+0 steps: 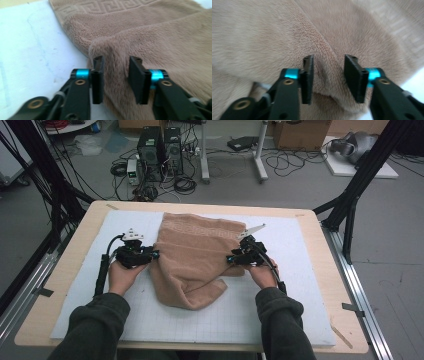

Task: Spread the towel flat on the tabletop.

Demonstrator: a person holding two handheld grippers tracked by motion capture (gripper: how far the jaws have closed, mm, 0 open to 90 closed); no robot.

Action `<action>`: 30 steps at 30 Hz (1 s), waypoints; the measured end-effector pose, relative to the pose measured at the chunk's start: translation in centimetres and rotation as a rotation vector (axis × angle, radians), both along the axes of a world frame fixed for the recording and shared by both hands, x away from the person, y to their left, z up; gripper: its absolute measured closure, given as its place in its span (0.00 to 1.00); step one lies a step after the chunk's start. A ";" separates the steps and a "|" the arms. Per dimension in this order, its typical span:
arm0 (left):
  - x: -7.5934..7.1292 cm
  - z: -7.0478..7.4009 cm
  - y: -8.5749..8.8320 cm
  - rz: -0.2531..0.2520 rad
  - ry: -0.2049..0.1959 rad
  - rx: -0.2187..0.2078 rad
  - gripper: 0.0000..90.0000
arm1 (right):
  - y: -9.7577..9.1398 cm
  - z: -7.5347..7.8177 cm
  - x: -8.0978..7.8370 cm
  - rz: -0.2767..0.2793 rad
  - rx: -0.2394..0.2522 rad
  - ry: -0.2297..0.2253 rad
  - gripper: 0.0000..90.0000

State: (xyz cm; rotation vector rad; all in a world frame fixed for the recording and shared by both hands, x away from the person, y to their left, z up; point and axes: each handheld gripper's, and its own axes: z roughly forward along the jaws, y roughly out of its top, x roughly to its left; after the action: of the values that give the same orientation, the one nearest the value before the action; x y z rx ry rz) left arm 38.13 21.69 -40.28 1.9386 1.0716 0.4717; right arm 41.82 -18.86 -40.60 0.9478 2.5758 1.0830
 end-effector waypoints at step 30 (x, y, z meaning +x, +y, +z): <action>-9.3 -4.1 -4.1 -0.247 0.034 0.043 0.86 | 2.9 -3.2 -8.4 0.315 -0.011 0.000 0.91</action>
State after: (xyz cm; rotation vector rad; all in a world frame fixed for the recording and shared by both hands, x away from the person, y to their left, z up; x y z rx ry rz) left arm 28.85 17.59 -44.34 2.0898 0.8336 0.3271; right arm 33.44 -15.92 -43.78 0.5492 2.7912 1.1385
